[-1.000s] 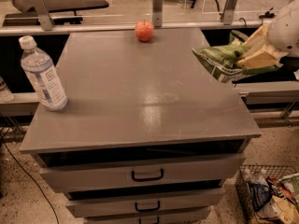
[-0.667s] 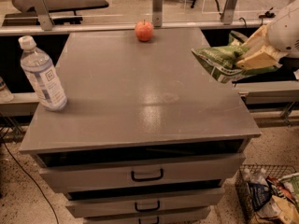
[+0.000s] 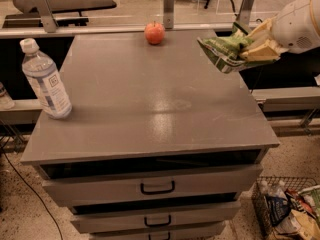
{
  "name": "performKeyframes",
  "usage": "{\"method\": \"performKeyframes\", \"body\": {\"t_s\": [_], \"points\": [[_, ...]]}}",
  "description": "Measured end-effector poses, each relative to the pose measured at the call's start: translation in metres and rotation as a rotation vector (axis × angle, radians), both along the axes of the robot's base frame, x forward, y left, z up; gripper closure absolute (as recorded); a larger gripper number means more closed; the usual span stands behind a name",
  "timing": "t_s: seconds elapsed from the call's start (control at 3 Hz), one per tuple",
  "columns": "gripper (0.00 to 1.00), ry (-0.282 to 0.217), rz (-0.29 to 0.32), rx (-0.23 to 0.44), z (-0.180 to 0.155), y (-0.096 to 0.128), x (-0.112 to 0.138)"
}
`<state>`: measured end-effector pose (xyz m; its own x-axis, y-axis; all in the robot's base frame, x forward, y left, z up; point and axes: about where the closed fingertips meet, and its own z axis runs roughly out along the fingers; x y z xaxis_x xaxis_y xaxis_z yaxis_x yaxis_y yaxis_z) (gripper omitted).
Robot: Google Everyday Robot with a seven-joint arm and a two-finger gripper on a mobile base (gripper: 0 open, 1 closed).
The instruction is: Move green jalapeno chip bag near apple
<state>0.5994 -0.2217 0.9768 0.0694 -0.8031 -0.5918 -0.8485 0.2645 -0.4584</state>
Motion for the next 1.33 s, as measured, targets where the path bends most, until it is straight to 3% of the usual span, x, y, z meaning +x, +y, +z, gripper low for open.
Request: {"method": "performKeyframes", "body": {"t_s": [0.67, 1.0, 1.33], "points": [[1.00, -0.114, 0.106, 0.145, -0.017, 0.019, 0.107], [1.00, -0.114, 0.106, 0.145, -0.017, 0.019, 0.107], [1.00, -0.161, 0.129, 0.202, -0.023, 0.033, 0.119]]}}
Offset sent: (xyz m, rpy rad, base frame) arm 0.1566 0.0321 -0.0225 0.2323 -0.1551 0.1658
